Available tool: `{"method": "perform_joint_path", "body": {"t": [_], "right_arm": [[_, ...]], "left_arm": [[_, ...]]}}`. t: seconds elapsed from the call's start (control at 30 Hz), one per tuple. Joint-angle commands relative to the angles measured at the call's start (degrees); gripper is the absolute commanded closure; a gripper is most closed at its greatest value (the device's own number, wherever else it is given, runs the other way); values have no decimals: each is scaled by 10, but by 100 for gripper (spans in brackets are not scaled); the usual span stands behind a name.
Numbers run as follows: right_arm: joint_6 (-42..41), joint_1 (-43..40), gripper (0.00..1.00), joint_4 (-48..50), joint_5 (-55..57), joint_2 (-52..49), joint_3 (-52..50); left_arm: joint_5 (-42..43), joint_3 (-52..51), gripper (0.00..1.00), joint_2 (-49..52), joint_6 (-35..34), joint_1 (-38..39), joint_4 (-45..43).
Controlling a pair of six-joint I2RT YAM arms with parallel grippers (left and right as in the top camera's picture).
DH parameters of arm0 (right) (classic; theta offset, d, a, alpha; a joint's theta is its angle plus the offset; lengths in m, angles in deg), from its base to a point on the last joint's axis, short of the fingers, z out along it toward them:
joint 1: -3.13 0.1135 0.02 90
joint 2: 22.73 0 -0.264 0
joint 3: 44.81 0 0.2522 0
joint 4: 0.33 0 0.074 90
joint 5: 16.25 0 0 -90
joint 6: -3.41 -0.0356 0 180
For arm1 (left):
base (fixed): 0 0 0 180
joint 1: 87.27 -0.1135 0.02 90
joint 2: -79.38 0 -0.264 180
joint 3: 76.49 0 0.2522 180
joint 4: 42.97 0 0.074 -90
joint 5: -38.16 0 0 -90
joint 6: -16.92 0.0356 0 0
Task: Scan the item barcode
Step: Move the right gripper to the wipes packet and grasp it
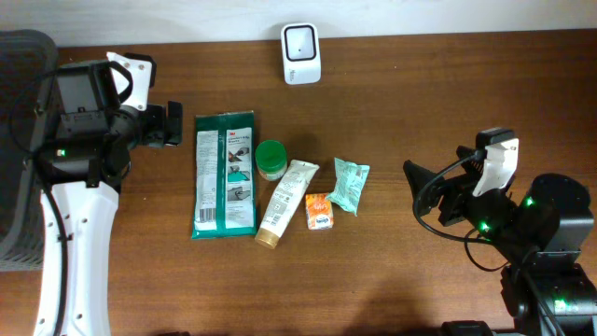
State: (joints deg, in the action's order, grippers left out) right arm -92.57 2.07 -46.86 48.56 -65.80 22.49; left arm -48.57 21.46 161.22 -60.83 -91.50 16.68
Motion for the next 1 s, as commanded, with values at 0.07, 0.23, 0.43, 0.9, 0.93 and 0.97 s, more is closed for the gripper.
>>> {"method": "perform_joint_path", "body": {"t": [0.07, 0.23, 0.43, 0.9, 0.93, 0.97], "right_arm": [[0, 3, 2, 2, -5, 0, 11], [0, 3, 2, 5, -5, -1, 11], [-3, 3, 2, 9, 24, -11, 11], [-273, 122, 44, 75, 10, -460, 11], [-293, 143, 44, 75, 39, -460, 11], [-304, 155, 44, 75, 55, -460, 11]], "left_arm": [[9, 12, 1, -8, 5, 1, -1], [9, 12, 1, -8, 5, 1, -1], [9, 12, 1, -8, 5, 1, -1], [9, 12, 1, -8, 5, 1, -1], [9, 12, 1, -8, 5, 1, -1], [9, 12, 1, -8, 5, 1, -1]]}}
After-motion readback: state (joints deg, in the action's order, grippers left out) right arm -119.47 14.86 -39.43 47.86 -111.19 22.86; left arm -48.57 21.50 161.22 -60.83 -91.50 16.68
